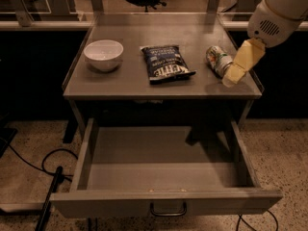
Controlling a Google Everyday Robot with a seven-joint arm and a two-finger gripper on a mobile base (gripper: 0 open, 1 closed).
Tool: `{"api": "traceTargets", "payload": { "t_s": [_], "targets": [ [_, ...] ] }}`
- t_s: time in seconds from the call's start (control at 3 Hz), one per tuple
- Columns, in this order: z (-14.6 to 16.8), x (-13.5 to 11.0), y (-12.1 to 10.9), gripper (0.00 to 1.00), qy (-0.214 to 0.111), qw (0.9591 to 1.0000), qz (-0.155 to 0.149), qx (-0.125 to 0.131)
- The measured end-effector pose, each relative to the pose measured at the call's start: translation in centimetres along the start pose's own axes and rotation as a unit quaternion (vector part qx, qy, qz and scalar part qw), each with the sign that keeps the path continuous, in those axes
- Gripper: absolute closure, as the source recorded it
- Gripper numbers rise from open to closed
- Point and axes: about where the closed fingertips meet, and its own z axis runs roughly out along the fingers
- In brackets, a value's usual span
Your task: Place 7up can into top drawer
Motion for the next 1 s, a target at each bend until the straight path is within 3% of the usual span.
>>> {"api": "traceTargets", "payload": {
  "t_s": [0.33,0.67,1.0],
  "targets": [
    [4.2,-2.0,-2.1,0.00,0.017,0.9983,0.053,-0.015],
    [7.2,-3.5,-4.2,0.00,0.035,0.9941,0.101,-0.019],
    [8.6,-5.0,-5.8,0.00,0.042,0.9915,0.123,-0.012]
  ]
}}
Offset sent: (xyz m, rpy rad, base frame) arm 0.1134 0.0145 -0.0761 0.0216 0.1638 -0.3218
